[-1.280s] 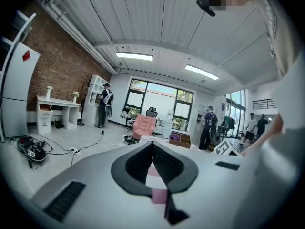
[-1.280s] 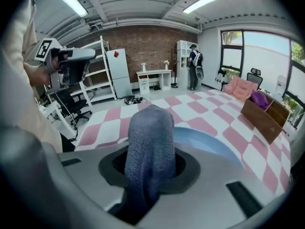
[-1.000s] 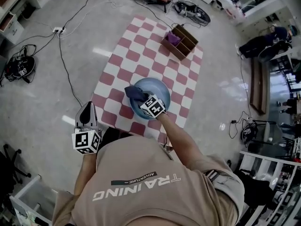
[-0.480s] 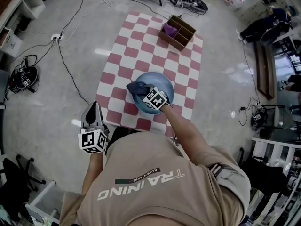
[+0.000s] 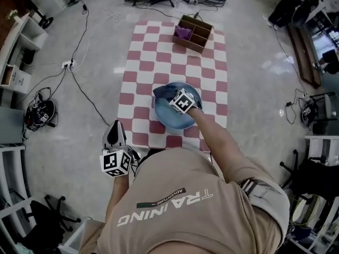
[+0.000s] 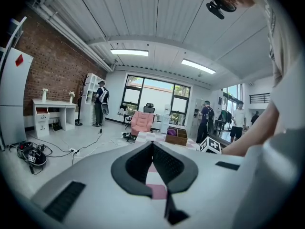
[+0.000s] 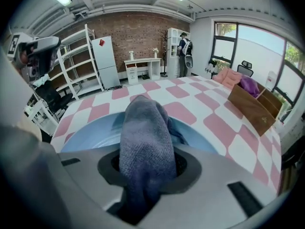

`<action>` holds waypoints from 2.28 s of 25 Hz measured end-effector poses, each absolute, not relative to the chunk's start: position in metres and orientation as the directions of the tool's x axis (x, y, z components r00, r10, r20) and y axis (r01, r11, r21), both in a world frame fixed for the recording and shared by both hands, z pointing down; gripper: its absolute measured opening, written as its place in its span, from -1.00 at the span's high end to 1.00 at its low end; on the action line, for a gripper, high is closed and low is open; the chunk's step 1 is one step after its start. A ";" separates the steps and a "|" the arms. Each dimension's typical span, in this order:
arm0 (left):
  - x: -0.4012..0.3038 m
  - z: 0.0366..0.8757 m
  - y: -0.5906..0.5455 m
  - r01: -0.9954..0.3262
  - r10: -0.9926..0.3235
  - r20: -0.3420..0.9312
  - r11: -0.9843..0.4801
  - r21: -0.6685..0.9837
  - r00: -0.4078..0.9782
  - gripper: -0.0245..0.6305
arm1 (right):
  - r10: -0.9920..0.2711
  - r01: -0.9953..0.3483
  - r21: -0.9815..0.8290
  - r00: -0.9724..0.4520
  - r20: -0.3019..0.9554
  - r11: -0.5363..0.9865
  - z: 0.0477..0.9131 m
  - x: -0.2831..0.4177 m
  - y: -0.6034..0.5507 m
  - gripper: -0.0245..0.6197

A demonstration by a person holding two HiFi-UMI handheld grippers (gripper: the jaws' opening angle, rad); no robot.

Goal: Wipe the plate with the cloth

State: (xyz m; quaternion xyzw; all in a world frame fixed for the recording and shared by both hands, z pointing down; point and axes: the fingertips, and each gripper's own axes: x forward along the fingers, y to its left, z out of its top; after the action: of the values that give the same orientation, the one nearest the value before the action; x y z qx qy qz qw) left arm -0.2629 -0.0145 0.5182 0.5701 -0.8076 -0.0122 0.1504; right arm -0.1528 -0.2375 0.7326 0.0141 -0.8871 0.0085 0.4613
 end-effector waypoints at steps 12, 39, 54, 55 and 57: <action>-0.256 0.507 -0.044 -0.960 -0.962 0.202 0.221 0.173 -0.185 0.88 | -0.197 -0.220 0.098 -0.491 0.848 0.971 0.728 -0.097 -0.281 0.52; -0.249 0.518 -0.074 -0.964 -0.985 0.167 0.092 0.250 -0.050 0.88 | -0.065 -0.171 -0.008 -0.416 0.907 0.985 0.723 -0.060 -0.174 0.53; -0.269 0.524 -0.056 -0.950 -0.979 0.159 0.167 0.264 -0.128 0.88 | -0.021 -0.129 -0.037 -0.421 0.907 0.991 0.729 -0.118 -0.180 0.53; -0.271 0.524 -0.055 -0.949 -0.979 0.158 0.171 0.265 -0.132 0.88 | -0.019 -0.127 -0.038 -0.419 0.908 0.991 0.729 -0.117 -0.180 0.53; -0.272 0.525 -0.055 -0.947 -0.978 0.158 0.176 0.269 -0.137 0.88 | -0.022 -0.125 -0.034 -0.425 0.905 0.992 0.725 -0.118 -0.182 0.53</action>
State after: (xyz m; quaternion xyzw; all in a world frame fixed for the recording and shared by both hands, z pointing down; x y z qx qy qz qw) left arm -0.2724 -0.0554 0.5248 0.6398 -0.7522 -0.0521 0.1491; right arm -0.1176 -0.1820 0.7254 0.0435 -0.8428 0.0480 0.5344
